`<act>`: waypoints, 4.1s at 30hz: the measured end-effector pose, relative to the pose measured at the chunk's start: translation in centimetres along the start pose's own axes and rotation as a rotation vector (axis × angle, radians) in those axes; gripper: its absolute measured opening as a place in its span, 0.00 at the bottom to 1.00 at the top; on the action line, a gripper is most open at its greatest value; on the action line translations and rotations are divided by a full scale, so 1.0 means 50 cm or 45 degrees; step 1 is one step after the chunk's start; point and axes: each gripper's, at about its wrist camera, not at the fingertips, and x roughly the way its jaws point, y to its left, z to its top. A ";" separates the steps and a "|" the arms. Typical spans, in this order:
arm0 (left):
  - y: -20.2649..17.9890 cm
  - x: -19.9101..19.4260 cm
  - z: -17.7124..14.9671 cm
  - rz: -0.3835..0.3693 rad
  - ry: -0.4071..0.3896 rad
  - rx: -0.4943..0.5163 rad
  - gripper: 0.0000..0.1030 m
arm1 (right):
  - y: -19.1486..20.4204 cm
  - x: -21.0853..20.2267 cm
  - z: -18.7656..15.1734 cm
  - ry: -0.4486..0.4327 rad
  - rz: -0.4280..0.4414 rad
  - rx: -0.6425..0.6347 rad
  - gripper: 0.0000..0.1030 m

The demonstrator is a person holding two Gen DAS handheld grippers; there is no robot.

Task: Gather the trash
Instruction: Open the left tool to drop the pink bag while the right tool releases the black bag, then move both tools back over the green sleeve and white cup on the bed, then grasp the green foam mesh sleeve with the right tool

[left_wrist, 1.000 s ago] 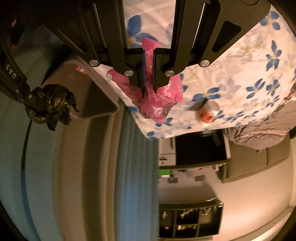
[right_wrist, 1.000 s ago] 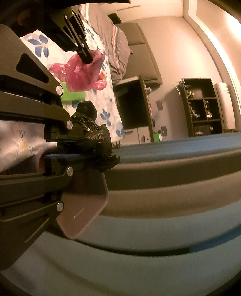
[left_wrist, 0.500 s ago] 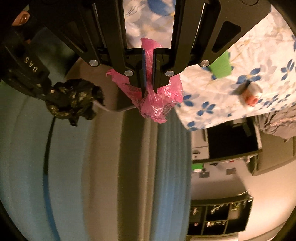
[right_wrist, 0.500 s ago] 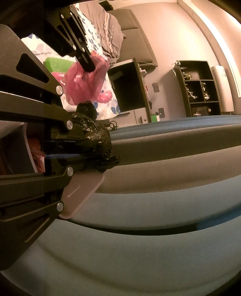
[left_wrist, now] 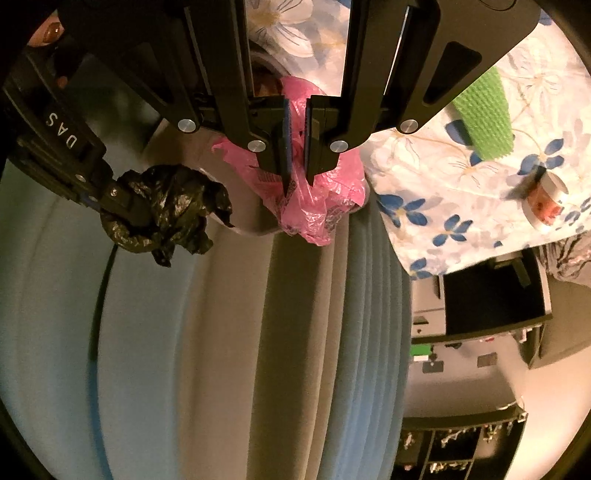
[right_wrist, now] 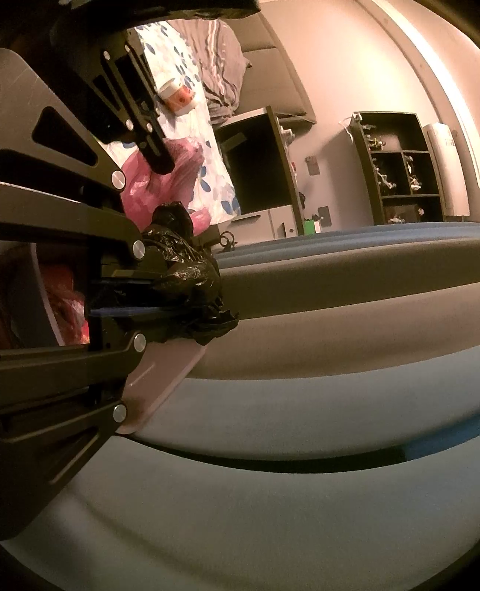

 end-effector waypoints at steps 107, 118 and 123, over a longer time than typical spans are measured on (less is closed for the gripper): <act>0.536 -0.306 -0.060 0.677 -0.066 -0.407 0.94 | 0.455 0.269 -0.161 0.698 0.311 -0.298 0.53; 0.584 -0.175 -0.035 0.492 -0.008 -0.381 0.94 | 0.418 0.222 -0.101 0.505 0.338 -0.209 0.13; 0.641 -0.093 -0.023 0.408 0.042 -0.439 0.94 | 0.402 0.187 -0.058 0.386 0.354 -0.182 0.13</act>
